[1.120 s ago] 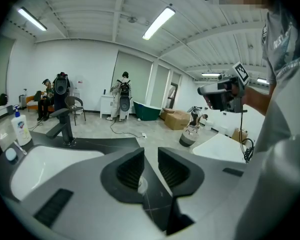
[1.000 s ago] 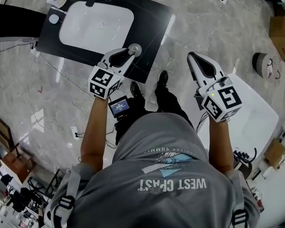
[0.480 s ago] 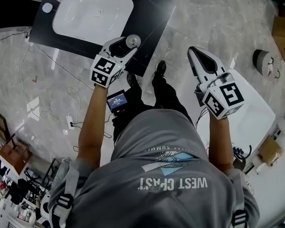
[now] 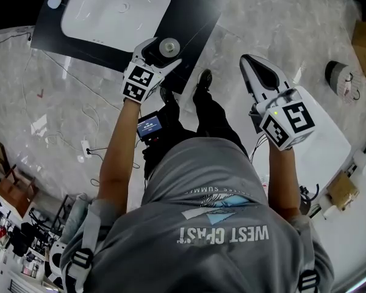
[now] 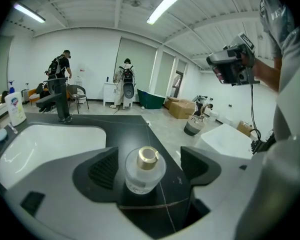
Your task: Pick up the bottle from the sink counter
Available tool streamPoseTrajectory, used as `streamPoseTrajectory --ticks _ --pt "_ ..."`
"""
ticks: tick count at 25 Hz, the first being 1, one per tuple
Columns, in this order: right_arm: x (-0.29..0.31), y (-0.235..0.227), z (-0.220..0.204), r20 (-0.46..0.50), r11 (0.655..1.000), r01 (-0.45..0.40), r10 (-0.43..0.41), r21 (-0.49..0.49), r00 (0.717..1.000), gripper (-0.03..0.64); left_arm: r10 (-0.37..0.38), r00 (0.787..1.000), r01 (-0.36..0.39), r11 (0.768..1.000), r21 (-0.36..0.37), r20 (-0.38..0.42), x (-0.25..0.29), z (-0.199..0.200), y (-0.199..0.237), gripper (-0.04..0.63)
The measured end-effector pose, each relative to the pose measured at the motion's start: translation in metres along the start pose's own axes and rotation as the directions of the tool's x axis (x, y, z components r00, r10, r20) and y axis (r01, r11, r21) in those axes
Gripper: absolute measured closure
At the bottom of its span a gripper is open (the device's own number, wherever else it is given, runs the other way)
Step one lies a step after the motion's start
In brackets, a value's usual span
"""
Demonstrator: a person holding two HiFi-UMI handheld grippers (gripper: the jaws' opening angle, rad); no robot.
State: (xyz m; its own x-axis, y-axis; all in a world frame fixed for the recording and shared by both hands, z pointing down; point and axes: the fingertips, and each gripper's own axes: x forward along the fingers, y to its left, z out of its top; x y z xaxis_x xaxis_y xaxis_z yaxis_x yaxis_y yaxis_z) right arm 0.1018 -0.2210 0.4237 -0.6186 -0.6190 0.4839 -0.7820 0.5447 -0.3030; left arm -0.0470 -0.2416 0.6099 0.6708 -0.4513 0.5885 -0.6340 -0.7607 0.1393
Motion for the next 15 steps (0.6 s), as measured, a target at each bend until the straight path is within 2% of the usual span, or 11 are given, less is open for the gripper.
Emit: streamPoseTrajectory --ticks 15 --pt "0.018 -0.002 -0.012 -0.063 0.999 0.005 -0.003 0.033 0.998 0.620 0.037 0.999 -0.037 0.998 0.048 -0.003 0.019 -0.011 0.016 0.202"
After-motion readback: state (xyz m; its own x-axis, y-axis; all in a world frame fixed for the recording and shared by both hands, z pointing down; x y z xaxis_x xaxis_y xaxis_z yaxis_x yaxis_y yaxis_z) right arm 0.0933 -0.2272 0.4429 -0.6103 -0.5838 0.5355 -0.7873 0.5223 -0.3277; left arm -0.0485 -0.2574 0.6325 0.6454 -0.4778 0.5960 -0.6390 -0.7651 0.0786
